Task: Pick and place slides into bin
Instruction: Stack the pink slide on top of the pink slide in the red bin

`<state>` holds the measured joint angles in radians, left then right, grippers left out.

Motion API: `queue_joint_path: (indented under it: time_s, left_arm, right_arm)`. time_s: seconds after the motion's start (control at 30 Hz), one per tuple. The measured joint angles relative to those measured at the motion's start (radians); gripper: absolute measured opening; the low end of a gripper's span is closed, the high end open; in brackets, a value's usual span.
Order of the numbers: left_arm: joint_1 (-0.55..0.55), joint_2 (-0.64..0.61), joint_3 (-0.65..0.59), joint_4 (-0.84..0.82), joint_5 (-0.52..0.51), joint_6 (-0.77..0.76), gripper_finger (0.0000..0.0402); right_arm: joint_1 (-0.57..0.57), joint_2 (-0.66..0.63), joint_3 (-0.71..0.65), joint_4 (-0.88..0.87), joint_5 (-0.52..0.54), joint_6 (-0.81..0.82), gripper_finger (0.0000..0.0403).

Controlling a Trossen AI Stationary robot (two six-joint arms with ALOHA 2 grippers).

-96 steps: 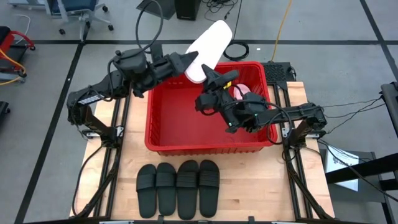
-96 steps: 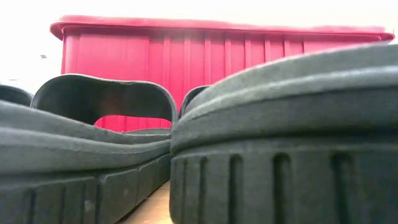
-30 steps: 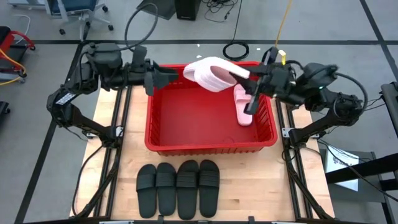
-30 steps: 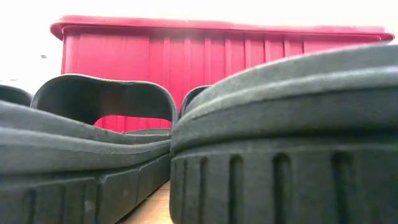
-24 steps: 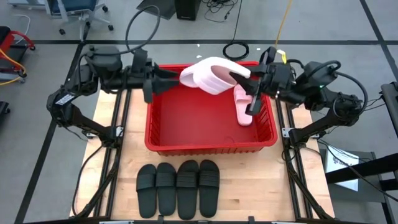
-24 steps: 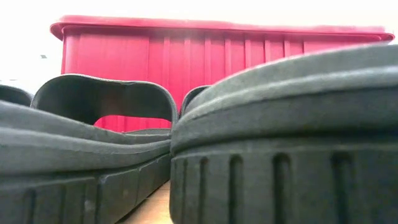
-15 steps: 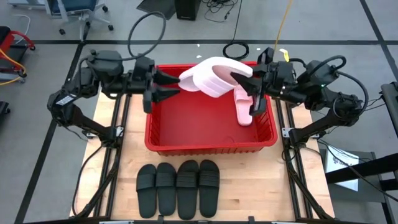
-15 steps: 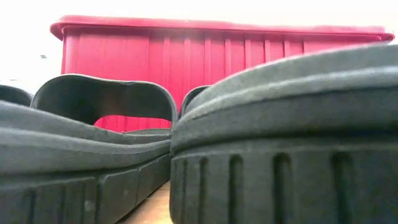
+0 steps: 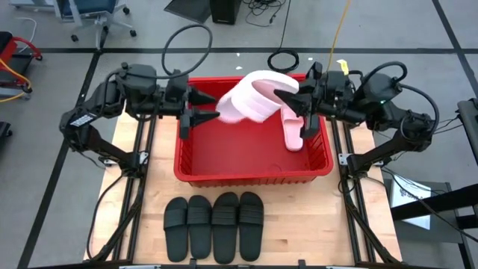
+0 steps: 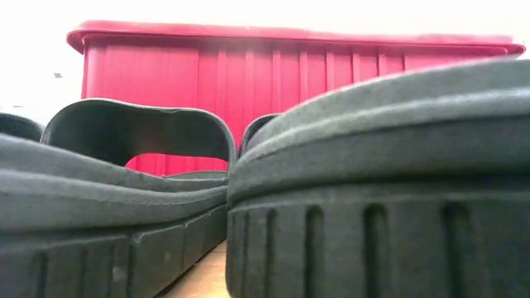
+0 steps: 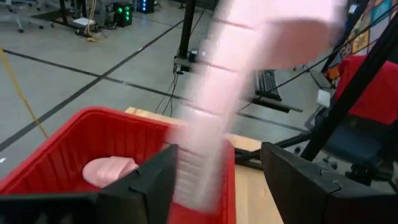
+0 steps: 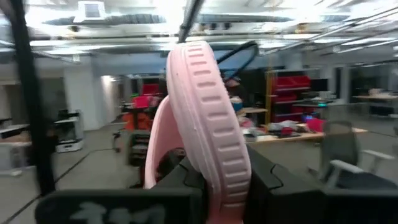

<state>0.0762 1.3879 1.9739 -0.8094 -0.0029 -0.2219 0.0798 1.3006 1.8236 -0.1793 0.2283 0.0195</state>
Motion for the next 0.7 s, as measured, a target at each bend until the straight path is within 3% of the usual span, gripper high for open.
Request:
queue_joint_path:
  time_s: [0.27, 0.57, 0.7]
  left_arm:
    - [0.002, 0.000, 0.000, -0.049, -0.004, -0.018, 0.0230]
    - [0.000, 0.000, 0.000, -0.019, 0.093, -0.061, 0.0230]
    - [0.000, 0.022, 0.000, 0.020, 0.121, -0.072, 0.0230]
  right_arm:
    - [0.000, 0.000, 0.000, 0.003, -0.023, 0.014, 0.0039]
    - [-0.001, 0.006, 0.000, 0.060, -0.026, -0.003, 0.0039]
    - [-0.020, 0.018, 0.000, 0.083, -0.085, 0.008, 0.0039]
